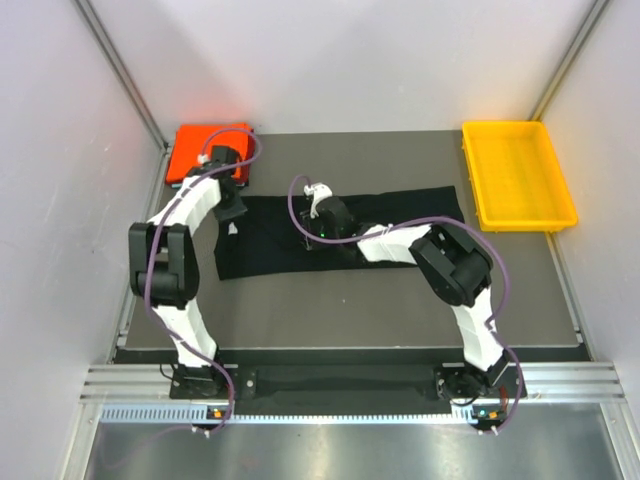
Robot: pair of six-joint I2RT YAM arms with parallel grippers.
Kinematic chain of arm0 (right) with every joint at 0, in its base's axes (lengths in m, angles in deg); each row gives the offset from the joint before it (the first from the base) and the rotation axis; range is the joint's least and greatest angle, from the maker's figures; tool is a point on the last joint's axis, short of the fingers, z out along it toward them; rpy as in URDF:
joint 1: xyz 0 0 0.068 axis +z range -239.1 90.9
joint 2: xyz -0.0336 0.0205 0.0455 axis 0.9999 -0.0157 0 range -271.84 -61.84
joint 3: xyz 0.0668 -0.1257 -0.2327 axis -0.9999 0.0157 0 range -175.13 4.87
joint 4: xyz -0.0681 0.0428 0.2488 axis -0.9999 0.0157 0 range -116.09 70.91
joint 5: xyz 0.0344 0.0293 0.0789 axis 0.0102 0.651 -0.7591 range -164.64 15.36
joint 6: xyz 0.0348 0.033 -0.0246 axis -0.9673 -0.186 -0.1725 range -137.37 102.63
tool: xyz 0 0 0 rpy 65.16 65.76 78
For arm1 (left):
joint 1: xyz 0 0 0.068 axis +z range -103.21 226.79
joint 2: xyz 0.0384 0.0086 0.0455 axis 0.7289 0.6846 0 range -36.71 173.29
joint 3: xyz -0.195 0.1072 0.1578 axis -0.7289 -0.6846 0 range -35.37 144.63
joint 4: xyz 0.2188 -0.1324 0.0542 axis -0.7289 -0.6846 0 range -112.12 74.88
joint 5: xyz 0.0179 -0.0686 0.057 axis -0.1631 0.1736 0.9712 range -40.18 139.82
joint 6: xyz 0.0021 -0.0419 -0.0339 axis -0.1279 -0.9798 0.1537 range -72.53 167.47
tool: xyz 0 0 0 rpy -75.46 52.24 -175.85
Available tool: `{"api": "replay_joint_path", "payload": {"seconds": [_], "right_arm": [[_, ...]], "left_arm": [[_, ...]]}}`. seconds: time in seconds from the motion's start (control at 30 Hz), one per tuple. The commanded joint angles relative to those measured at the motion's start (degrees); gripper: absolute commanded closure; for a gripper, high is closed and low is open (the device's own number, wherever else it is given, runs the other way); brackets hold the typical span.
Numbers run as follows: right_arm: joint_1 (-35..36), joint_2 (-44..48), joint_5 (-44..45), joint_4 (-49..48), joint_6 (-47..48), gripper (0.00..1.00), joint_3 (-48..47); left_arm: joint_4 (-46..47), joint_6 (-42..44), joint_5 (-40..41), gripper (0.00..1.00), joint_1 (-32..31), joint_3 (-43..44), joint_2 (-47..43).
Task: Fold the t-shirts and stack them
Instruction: Fold the tshirt
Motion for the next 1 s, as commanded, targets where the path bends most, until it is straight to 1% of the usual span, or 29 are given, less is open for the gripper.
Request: {"api": "replay_joint_path", "payload": {"seconds": [0.0, 0.07, 0.1, 0.13, 0.23, 0.4, 0.6, 0.7, 0.77, 0.83, 0.9, 0.97], "right_arm": [[-0.74, 2.57, -5.82, 0.37, 3.43, 0.67, -6.33], [-0.91, 0.38, -9.25, 3.44, 5.8, 0.66, -10.29], [-0.82, -1.99, -10.13, 5.8, 6.25, 0.65, -14.23], [-1.0, -2.97, -11.53, 6.35, 6.6, 0.62, -15.66], [-1.44, -6.57, -13.04, 6.88, 6.69, 0.55, -20.41], [-2.49, -14.21, -15.15, 11.62, 6.78, 0.51, -31.82], [-2.93, -20.98, -17.61, 13.56, 8.45, 0.48, -41.67], [-3.11, -22.66, -17.96, 13.21, 8.98, 0.48, -43.35], [-3.11, -23.62, -18.92, 13.21, 8.72, 0.48, -45.36], [-3.28, -24.86, -19.98, 13.21, 8.27, 0.5, -46.69], [-3.28, -25.3, -19.9, 13.04, 7.57, 0.51, -47.4], [-3.28, -26.0, -19.2, 13.56, 5.39, 0.52, -48.71]], "left_arm": [[-2.47, -2.68, -4.32, 0.75, 7.93, -5.07, -3.64], [-0.72, -3.21, -8.8, 0.79, 10.23, -6.48, -3.82], [-0.02, -3.48, -12.21, 0.8, 11.2, -7.97, -3.64], [0.43, -3.57, -14.77, 0.81, 12.52, -8.5, -3.12], [0.87, -3.66, -15.41, 0.84, 13.41, -9.39, -0.92], [2.01, -4.62, -16.91, 0.88, 14.02, -9.12, 2.86], [1.13, -5.5, -14.19, 0.94, 14.2, -6.58, 4.18], [0.17, -5.5, -13.04, 0.96, 14.2, -5.52, 4.1], [-1.41, -5.76, -9.02, 0.96, 14.2, -4.47, 4.01], [-2.82, -6.12, -5.85, 0.96, 14.2, -3.76, 3.39], [-3.52, -6.73, -2.43, 0.92, 14.2, -3.24, 2.17], [-3.26, -7.17, -1.7, 0.91, 14.2, -3.15, 1.64]]}}
